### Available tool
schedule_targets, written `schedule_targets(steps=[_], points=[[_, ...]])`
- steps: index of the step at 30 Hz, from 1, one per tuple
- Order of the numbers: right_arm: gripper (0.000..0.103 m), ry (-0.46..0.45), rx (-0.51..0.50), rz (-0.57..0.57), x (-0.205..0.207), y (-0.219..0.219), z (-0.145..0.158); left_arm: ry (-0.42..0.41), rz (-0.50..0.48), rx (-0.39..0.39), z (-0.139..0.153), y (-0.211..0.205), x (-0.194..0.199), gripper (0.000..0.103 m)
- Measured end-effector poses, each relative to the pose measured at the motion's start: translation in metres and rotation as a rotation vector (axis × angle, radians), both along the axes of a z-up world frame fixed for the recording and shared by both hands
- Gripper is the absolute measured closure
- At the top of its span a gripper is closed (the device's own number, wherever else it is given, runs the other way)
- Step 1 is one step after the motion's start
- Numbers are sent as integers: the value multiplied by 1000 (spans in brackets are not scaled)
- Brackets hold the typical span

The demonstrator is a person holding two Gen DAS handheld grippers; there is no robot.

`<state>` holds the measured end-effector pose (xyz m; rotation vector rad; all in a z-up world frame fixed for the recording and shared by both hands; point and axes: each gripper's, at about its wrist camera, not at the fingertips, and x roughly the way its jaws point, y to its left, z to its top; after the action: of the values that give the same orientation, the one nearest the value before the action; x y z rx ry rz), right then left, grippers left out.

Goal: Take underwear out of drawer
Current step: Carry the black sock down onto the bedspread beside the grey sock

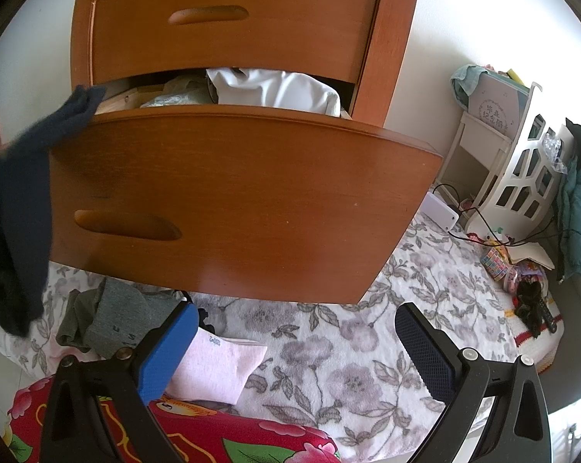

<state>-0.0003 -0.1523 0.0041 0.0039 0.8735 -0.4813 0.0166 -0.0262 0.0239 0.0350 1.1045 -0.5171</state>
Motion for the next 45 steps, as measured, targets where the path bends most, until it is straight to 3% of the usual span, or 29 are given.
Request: schedule_targets(steps=[8,27,36,40,45], points=[[0,3,3,0,0,0,-1,83,-48,20,-25,-10,-1,85],[0,3,3,0,0,0,-1,129,-54,91,-50,-17,4,83],[0,-7,1,-4,-1,0,0,148,-31,74,-50,-14,6,75],[0,-7,3,-5,-1,0,0,163,-6,71,-50,-10,9,62],[0,-7,2,-5,-1,-1,0,165,21,44,-44,-2,11,57]])
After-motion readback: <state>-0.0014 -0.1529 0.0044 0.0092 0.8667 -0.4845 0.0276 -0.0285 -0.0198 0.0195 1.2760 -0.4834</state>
